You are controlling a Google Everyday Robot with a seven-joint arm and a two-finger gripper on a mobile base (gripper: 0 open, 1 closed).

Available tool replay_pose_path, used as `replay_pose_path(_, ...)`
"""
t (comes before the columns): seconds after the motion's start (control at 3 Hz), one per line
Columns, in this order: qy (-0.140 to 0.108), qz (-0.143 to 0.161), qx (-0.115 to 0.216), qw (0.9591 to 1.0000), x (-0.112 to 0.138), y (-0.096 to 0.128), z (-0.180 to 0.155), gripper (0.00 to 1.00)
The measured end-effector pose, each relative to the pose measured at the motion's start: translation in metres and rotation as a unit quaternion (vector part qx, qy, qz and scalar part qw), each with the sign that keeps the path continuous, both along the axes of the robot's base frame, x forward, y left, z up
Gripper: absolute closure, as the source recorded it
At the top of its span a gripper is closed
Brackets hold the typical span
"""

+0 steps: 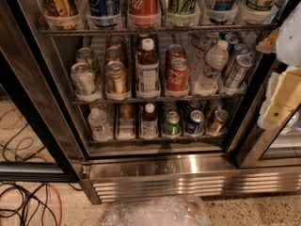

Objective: Pick orange can from middle shelf of fridge

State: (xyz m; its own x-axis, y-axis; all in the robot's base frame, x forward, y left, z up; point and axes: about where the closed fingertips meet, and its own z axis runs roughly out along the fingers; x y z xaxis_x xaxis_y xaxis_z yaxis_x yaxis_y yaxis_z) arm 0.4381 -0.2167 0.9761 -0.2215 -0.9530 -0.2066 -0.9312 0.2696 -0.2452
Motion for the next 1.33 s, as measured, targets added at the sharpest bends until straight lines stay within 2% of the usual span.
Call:
replay_pose_path(0.33, 0.0, 0.0, 0.0, 1.0, 0.0, 0.0, 0.0, 0.0)
replay_pose_path(0.67, -0.01, -0.002, 0.019, 0.9998, 0.0, 0.005, -0.002, 0.0)
replay_pose_path(1.0, -0.03, -0.01, 0.074, 0.9968, -0.001, 0.02, -0.01, 0.0)
replay_pose_path(1.33, -0.056, -0.013, 0.151, 0.9868, -0.004, 0.045, -0.026, 0.0)
